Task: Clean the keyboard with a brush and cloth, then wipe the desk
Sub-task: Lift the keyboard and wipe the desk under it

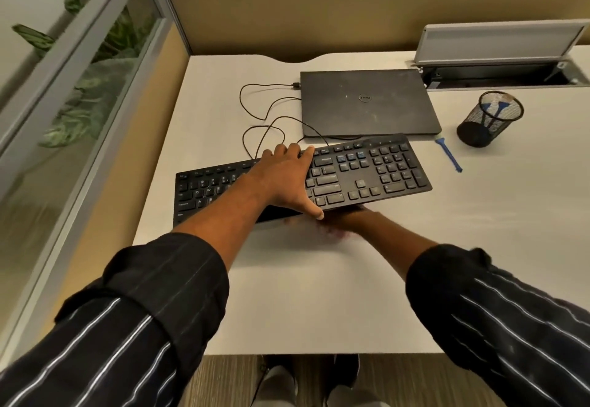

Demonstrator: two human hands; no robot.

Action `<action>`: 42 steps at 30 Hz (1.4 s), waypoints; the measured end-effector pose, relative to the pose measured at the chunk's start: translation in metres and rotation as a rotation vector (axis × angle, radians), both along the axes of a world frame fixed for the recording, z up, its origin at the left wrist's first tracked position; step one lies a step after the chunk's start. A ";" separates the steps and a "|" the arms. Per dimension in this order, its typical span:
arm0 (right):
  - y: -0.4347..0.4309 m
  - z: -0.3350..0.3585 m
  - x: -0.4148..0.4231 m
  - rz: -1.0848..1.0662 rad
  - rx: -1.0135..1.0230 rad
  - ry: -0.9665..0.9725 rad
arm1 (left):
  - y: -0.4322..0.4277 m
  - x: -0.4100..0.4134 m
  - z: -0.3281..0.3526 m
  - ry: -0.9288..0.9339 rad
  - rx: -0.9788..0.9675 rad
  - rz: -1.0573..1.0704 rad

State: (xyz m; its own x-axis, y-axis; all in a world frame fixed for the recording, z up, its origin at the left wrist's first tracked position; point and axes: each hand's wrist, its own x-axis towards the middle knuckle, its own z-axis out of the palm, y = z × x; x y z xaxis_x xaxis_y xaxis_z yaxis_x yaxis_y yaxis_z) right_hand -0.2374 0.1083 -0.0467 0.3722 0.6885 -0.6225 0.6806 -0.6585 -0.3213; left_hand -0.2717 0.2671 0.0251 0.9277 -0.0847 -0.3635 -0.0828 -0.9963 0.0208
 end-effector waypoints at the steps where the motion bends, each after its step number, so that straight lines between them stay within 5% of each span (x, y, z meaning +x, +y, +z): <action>1: 0.006 -0.003 0.005 0.032 0.010 0.010 | -0.001 0.000 0.001 -0.002 -0.001 0.006; 7: 0.017 -0.021 -0.019 0.303 0.157 -0.148 | -0.002 0.000 -0.001 0.004 0.001 0.026; 12: -0.017 -0.019 -0.041 0.496 0.479 -0.030 | -0.001 0.000 0.004 -0.023 -0.003 0.036; 15: -0.022 -0.017 -0.034 0.487 0.471 0.005 | 0.000 -0.001 0.009 -0.041 -0.009 0.058; 19: -0.006 -0.010 -0.006 0.148 0.382 -0.106 | -0.004 -0.002 0.009 -0.042 -0.014 0.091; 22: -0.004 -0.011 -0.008 0.228 0.268 -0.154 | -0.006 -0.002 0.007 -0.036 0.000 0.107; 31: -0.072 -0.033 -0.061 0.717 0.418 -0.140 | -0.014 -0.004 0.003 -0.056 0.007 0.119; 34: -0.082 -0.030 -0.066 0.713 0.542 -0.035 | -0.017 -0.006 0.003 -0.053 0.004 0.134; 37: -0.057 -0.024 -0.034 0.476 0.583 -0.133 | -0.020 -0.006 0.004 -0.042 -0.004 0.154; 42: -0.039 -0.033 0.001 0.214 0.321 -0.277 | -0.020 -0.002 0.012 -0.032 0.012 0.161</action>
